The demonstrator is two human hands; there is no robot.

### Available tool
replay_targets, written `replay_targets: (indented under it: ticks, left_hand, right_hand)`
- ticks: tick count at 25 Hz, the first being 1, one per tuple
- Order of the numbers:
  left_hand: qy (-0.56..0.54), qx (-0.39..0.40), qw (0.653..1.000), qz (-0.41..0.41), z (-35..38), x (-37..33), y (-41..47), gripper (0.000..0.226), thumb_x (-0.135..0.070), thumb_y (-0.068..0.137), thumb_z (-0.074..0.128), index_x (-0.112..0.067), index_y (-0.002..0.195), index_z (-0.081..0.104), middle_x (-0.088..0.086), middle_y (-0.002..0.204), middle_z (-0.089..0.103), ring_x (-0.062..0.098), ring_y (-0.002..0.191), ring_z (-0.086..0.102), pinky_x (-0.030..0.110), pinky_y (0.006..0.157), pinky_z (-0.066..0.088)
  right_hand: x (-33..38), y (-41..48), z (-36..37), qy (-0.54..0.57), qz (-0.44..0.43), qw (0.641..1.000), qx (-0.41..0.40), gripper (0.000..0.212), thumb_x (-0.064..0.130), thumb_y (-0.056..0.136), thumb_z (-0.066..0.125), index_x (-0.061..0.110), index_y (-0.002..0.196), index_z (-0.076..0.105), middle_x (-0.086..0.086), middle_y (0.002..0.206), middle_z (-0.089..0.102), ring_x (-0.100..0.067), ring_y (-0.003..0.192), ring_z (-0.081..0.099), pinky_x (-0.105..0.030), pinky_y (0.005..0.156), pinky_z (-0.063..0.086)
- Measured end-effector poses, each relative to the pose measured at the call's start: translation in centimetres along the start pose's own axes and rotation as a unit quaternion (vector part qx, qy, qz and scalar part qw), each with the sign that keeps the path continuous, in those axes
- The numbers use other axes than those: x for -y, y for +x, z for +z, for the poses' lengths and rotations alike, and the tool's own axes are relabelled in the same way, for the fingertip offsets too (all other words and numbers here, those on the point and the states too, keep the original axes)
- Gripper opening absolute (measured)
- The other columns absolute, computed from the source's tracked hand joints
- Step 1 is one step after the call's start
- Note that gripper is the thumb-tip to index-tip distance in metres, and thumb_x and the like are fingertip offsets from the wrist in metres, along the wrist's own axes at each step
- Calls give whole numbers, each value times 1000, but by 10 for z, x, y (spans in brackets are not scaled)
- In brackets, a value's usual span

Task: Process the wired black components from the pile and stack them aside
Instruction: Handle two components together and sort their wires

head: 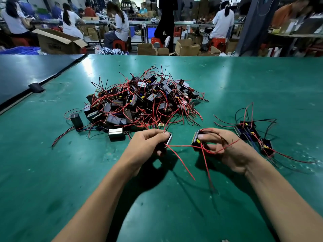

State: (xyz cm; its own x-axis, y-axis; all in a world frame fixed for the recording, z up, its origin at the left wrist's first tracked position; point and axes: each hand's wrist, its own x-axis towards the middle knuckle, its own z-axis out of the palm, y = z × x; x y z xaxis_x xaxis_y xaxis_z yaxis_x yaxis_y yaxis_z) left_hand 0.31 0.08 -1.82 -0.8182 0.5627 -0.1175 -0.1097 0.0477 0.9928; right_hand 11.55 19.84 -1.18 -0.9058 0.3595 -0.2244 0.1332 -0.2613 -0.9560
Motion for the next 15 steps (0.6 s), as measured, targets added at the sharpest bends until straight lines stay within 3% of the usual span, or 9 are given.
replay_targets:
  ticks: [3,5,7,9,12,15]
  left_hand:
    - [76,23,997,8,2,2,-3,16,-24,88,71,-9,85,77,2,66,67,14,58,55,20,54,46]
    - [125,49,991,15,1,1,-6,12,-27,85,74,-17,90,77,0,74,74,12,59,60,19,58,49]
    - [171,72,982,26,0,2,-6,13,-27,82,78,-21,93,76,-2,81,76,11,71,70,19,68,53]
    - [250,52,965,63,2,4,-7,9,-28,80,79,-23,87,75,-8,73,73,3,66,66,13,64,48]
    - [368,-14,918,145,4,6,-8,9,-32,78,80,-26,83,74,-5,67,60,4,59,50,9,56,35]
    - [347,-32,919,185,6,5,-11,19,-26,75,83,-19,80,67,-3,66,59,3,55,46,11,55,36]
  right_hand:
    - [1,-8,-4,-189,-9,981,32,43,40,58,85,11,89,75,0,70,67,-5,49,46,-13,43,34]
    - [1,-11,-7,-272,-15,962,36,37,45,67,81,14,87,77,4,69,69,1,48,46,-9,44,32]
    - [3,-12,-12,-312,-23,949,23,23,37,76,82,16,86,78,7,74,72,6,48,50,-5,47,34]
    - [4,-11,-14,-328,-25,944,17,14,24,79,82,17,90,77,6,81,73,6,52,53,-4,50,36]
    - [3,-12,-14,-306,-13,952,16,15,15,83,79,16,98,74,1,88,69,-7,63,56,-12,52,43]
    - [5,-13,-13,-246,3,969,10,21,6,83,76,10,103,70,0,84,63,-7,62,58,-15,55,47]
